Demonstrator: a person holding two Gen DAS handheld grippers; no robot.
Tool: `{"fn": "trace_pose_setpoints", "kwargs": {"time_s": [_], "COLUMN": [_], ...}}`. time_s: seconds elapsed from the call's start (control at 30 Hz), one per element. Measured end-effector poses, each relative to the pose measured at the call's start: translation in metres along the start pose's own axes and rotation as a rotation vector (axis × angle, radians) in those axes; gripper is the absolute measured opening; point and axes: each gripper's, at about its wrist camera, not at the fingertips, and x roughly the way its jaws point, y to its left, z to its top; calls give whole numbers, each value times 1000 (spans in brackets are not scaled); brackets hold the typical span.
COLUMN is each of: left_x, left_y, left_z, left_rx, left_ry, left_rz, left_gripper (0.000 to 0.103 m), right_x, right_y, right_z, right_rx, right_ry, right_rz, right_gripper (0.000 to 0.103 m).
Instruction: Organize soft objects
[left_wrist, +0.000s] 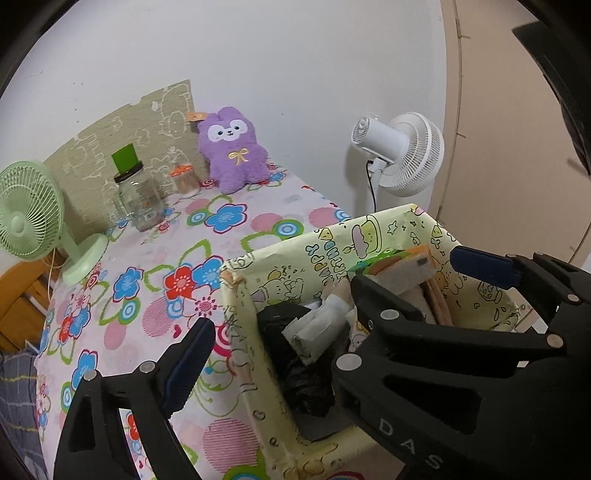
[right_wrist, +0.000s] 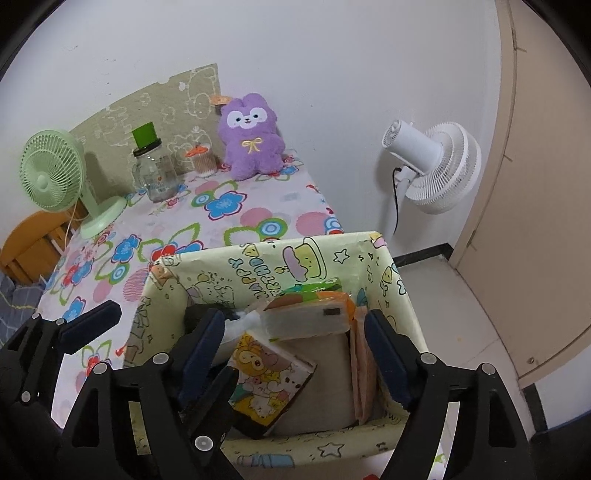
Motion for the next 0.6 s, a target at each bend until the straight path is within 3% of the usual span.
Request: {"fn": "trace_pose_setpoints", "kwargs": {"time_s": [0.6], "left_x": [-65], "left_y": [43], "left_z": [-25], "left_rx": [-105], "left_ry": [-86], "left_rz": [96], "left_gripper": [100], "right_x": [-57], "right_y": [49], "right_z": [-9], "right_rx": [-86], "right_ry": [-108], "right_rz": [53], "right_gripper": [81]}}
